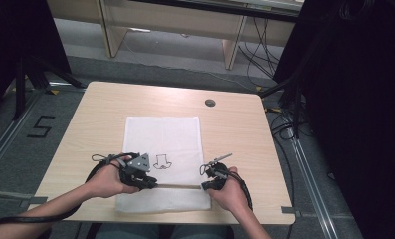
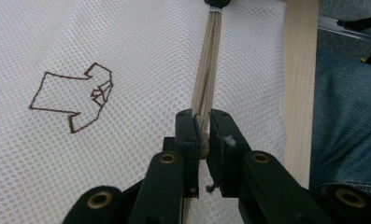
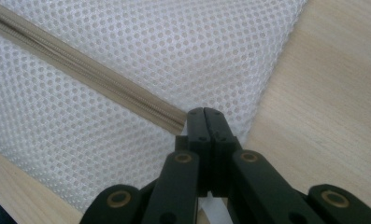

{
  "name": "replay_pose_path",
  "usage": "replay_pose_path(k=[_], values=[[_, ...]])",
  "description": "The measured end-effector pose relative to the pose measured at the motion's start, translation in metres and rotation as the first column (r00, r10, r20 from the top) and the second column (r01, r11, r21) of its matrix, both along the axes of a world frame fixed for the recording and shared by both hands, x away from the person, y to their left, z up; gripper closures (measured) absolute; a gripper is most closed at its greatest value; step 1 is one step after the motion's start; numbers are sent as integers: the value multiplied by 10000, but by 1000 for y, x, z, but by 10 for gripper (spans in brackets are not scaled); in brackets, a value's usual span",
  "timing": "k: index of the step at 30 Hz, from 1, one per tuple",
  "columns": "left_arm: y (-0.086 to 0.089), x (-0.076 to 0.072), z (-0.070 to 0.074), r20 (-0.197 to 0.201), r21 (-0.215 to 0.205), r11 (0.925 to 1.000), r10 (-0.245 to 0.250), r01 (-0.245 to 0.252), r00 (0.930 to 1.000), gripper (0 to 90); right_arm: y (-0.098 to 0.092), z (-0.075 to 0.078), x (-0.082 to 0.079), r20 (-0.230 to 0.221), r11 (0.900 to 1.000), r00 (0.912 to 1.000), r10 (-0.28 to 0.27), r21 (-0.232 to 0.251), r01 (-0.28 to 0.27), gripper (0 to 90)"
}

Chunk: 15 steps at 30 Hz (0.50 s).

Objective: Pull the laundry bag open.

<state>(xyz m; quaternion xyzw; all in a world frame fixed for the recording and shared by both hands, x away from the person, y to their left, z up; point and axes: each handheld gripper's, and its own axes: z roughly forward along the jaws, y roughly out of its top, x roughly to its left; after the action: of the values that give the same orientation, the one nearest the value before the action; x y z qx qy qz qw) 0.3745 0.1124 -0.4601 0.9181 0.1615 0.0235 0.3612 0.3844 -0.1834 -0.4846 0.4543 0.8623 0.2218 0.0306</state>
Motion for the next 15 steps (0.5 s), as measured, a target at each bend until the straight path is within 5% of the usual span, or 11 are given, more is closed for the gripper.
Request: replay_pose_path(k=[15], values=[[7,-3,-2,22,85,10000,13,-13,10000,819,0,0,0,8,10000,10000,-4,-9,4,900]])
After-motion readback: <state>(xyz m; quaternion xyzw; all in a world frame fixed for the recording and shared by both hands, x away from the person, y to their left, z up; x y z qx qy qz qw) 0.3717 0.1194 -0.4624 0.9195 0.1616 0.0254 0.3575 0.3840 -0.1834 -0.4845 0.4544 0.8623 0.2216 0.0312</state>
